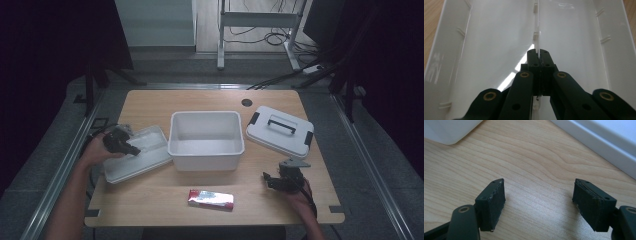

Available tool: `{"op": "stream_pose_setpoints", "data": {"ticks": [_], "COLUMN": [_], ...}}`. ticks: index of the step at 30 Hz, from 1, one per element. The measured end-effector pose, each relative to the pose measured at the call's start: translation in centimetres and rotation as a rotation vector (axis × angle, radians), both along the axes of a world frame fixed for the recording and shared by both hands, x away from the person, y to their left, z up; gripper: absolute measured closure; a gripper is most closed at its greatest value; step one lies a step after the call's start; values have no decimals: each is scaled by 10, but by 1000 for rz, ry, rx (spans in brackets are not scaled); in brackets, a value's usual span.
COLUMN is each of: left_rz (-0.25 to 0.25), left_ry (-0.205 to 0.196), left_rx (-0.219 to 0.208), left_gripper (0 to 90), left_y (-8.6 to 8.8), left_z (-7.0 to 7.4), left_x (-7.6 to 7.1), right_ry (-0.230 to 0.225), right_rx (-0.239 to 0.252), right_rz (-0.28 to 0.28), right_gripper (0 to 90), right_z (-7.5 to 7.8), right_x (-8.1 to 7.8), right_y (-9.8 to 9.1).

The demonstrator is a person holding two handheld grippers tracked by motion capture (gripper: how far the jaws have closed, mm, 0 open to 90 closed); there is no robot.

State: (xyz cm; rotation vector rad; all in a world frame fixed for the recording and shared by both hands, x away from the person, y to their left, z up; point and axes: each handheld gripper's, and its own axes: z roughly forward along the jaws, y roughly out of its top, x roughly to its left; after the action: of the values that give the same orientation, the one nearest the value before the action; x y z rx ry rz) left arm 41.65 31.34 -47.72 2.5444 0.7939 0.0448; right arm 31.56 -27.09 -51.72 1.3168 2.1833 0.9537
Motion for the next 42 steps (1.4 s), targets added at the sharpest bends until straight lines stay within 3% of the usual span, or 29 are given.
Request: {"op": "stream_pose_setpoints", "data": {"ticks": [6,11,18,20,24,31,42], "left_rz": [-16,-4,13,17,25,35,29], "left_ry": [4,4,-17,-16,-21,-34,-34], "left_rx": [28,1,-2,3,8,13,3], "left_gripper": [889,868,646,623,564,501,476], "left_y": [-4,-3,0,1,1,-1,-3], "left_z": [-7,-11,-14,-14,-14,-11,-6], "left_x": [-1,-2,-3,-4,-5,-6,-5], "right_ry": [-1,0,1,-1,-18,-37,-9], "right_rx": [-1,-1,-9,-12,17,34,36], "right_rz": [-2,-3,11,25,69,217,320], "right_gripper": [250,249,248,250,280,300,310], "right_z": [0,0,1,4,14,39,51], "right_x": [0,0,-1,-2,-4,-14,-17], "right_y": [0,0,2,3,6,23,44]}}
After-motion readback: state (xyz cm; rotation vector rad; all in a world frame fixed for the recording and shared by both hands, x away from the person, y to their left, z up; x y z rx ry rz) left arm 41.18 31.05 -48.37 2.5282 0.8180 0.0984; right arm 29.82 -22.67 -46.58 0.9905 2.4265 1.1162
